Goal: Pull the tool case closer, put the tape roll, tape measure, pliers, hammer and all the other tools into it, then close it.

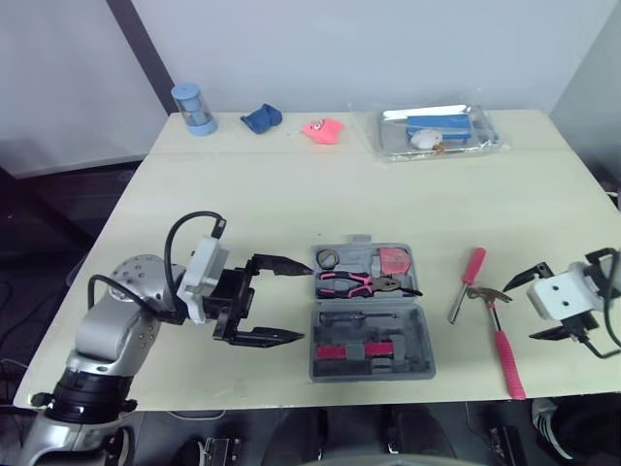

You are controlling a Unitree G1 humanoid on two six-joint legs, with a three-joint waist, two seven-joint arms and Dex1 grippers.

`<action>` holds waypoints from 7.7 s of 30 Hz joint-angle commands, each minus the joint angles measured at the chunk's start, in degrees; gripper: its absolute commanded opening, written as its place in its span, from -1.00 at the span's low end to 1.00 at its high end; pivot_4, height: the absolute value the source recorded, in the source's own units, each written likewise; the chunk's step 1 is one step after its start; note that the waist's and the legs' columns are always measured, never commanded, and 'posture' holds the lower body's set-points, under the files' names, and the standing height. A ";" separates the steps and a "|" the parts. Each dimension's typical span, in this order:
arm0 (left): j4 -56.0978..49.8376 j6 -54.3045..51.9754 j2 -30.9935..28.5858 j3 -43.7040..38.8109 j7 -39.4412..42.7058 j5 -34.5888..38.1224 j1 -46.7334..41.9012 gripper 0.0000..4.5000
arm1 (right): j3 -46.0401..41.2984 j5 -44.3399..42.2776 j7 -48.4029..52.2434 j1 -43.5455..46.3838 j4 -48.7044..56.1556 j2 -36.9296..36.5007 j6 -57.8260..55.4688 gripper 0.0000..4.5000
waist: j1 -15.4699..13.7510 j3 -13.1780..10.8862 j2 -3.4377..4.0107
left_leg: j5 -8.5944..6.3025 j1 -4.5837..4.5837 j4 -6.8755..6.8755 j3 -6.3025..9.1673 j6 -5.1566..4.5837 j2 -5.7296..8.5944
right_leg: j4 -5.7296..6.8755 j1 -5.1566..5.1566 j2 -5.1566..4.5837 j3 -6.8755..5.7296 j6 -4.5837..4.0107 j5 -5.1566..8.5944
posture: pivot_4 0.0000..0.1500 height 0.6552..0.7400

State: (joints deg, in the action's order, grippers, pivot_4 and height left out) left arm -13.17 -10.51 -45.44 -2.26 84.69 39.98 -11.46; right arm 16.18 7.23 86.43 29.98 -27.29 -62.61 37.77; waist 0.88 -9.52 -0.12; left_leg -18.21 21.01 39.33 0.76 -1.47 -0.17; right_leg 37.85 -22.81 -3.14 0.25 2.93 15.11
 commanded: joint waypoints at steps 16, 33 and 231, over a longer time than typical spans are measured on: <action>-2.83 -1.95 0.58 -0.78 -2.43 0.38 -2.57 1.00 | 15.58 24.83 -16.86 17.81 -23.02 7.77 31.48 0.98 | 0.13 -0.01 0.01 | 0.02 0.03 0.01 -0.20 0.03 0.00 | 0.10 -0.17 -0.07 0.18 -0.01 -0.01 | 1.00 1.00; -5.04 -3.50 0.97 -0.98 -4.32 0.90 -2.85 1.00 | 22.05 38.51 -30.70 22.18 -28.00 9.85 30.46 -0.33 | 1.55 0.19 -0.45 | 0.02 -0.02 0.08 -0.36 0.03 0.00 | 0.11 -0.17 -0.03 0.42 0.00 -0.10 | 1.00 1.00; 12.07 21.43 -17.98 6.74 7.81 -1.43 3.73 1.00 | 28.07 -10.78 -31.29 8.85 66.07 12.34 -101.31 -0.86 | -0.05 0.53 -0.21 | -0.06 0.89 0.35 -0.14 -0.10 0.04 | 0.14 -0.88 0.06 0.25 0.18 -0.21 | 1.00 1.00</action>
State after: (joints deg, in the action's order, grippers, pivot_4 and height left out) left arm -1.15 9.13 -62.58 4.62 89.17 37.40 -7.94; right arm 44.36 -4.19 55.63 37.82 37.67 -50.64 -63.10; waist 0.82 -8.99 -0.33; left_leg -18.27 21.90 39.68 0.62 -1.57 -0.13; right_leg 37.99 -23.69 -3.09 0.50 3.11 14.90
